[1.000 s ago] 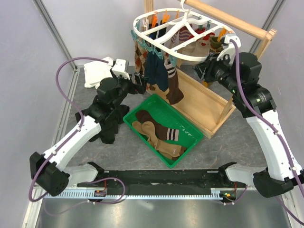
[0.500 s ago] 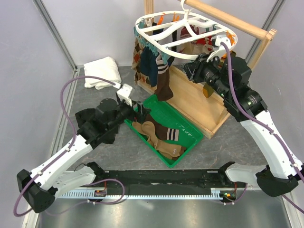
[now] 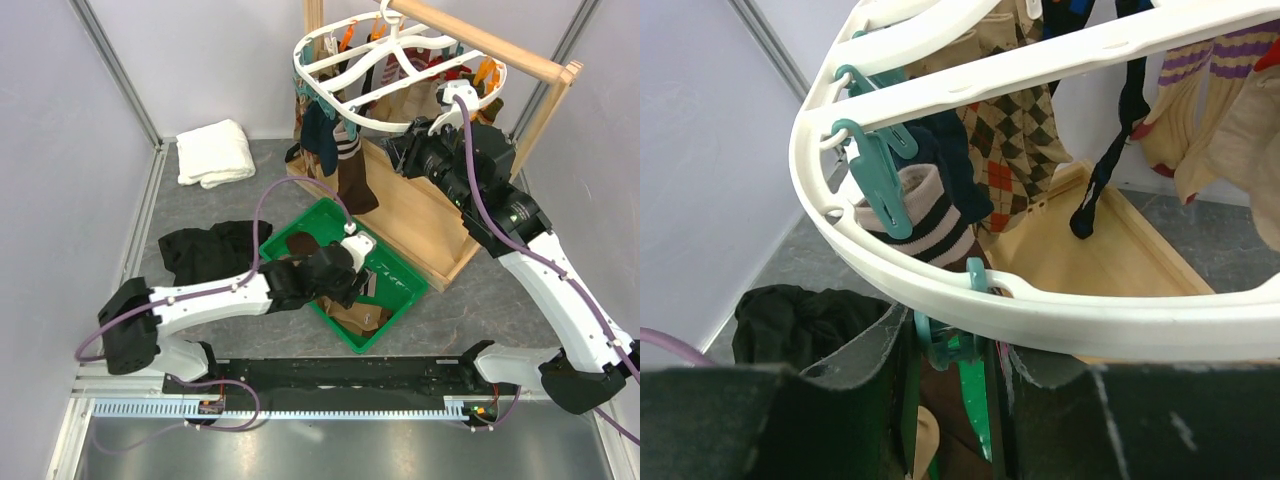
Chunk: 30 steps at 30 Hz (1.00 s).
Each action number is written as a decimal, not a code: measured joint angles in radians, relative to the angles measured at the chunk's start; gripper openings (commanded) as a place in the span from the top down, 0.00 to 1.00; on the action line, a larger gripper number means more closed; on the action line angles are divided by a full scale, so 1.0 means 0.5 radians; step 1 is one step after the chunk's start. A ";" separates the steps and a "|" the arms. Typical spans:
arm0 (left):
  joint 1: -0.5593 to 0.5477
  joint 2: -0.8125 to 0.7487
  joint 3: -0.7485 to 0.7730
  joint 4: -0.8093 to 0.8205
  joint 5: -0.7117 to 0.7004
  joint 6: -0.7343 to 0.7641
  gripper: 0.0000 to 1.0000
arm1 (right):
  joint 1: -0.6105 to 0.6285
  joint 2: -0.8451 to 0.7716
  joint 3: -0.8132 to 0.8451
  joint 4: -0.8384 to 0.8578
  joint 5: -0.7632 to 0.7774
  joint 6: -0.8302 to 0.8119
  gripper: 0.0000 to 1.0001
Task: Clip the socks to the hanger
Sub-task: Pick up the sock from the bin.
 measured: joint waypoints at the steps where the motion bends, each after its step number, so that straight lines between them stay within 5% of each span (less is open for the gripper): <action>1: -0.018 0.063 0.027 -0.014 -0.027 -0.040 0.38 | 0.000 0.000 -0.002 0.003 0.003 -0.006 1.00; 13: -0.032 0.639 0.304 -0.081 -0.161 -0.492 0.56 | 0.000 -0.018 -0.063 0.034 0.075 -0.047 1.00; 27: -0.033 1.103 0.577 -0.134 -0.248 -0.524 0.59 | 0.000 -0.027 -0.092 0.063 0.092 -0.067 1.00; 30: -0.034 1.138 0.629 -0.143 -0.250 -0.525 0.72 | 0.000 -0.028 -0.093 0.063 0.095 -0.068 1.00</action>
